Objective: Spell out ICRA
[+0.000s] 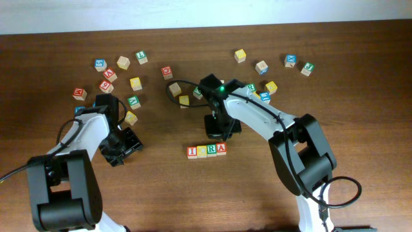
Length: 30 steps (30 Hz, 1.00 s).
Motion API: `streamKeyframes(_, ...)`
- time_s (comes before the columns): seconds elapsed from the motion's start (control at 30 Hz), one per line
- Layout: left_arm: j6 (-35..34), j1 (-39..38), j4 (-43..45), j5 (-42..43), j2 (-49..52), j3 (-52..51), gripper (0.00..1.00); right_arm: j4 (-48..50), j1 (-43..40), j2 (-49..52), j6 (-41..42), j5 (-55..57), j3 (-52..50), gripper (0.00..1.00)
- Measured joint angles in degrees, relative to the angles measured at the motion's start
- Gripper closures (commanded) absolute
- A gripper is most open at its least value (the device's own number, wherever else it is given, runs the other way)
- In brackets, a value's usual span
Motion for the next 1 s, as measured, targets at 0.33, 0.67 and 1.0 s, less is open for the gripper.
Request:
streamKeyframes(0.33,0.0,0.0,0.0,0.0,0.0,0.0,0.39,-0.07,1.49,0.0,1.46,0.0,-0.04,0.94)
streamKeyframes(0.67,0.0,0.0,0.0,0.0,0.0,0.0,0.39,-1.16,1.49,0.0,2.67,-0.7,-0.04,0.94)
streamKeyframes(1.0,0.46,-0.09,0.09,0.0,0.0,0.0,0.47,-1.84,0.7,0.0,2.93,-1.27,0.48,0.94)
